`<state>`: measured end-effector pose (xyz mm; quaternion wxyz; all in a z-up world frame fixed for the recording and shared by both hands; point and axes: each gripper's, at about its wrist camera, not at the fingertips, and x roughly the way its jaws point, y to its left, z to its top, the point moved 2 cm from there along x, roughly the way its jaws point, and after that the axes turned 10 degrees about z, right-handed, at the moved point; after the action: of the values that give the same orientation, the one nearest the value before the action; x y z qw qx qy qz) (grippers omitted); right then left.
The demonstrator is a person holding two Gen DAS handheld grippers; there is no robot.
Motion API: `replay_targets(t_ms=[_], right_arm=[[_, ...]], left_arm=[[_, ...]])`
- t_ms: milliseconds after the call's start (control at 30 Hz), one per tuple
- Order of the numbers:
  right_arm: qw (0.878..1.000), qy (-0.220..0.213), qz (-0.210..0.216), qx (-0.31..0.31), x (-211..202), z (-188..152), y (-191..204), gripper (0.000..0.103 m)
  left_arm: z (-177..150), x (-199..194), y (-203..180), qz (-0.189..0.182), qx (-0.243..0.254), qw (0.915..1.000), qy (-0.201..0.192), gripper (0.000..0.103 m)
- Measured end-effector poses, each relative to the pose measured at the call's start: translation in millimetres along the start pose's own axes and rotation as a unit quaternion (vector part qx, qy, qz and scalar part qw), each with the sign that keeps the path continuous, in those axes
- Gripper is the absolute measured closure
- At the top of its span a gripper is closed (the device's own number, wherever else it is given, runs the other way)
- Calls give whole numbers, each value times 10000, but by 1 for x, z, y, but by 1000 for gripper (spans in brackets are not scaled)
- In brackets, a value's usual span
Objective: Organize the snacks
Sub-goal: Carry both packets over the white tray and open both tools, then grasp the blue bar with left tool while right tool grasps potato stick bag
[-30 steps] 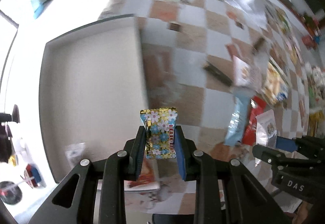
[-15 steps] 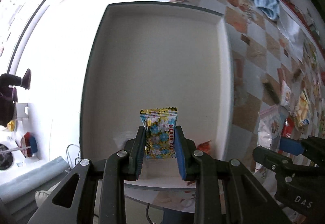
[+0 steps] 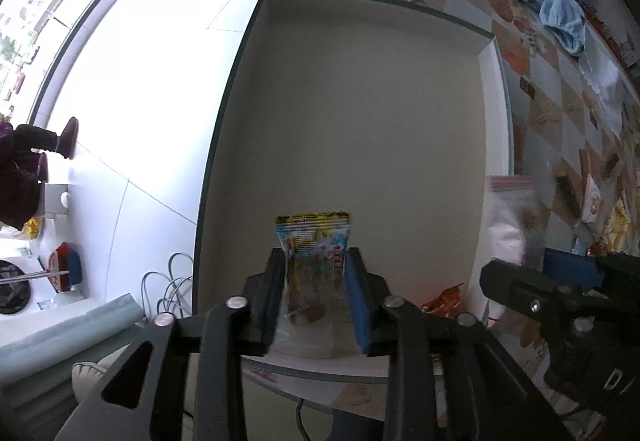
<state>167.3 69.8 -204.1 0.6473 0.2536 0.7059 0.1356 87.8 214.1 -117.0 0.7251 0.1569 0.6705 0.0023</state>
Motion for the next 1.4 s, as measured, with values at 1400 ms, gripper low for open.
replay_targets(t_ms=[1400], right_arm=[[9249, -1225, -342, 3582, -152, -135, -310, 18]], left_arm=[[-20, -52, -219, -655, 2411, 9678, -298, 23]])
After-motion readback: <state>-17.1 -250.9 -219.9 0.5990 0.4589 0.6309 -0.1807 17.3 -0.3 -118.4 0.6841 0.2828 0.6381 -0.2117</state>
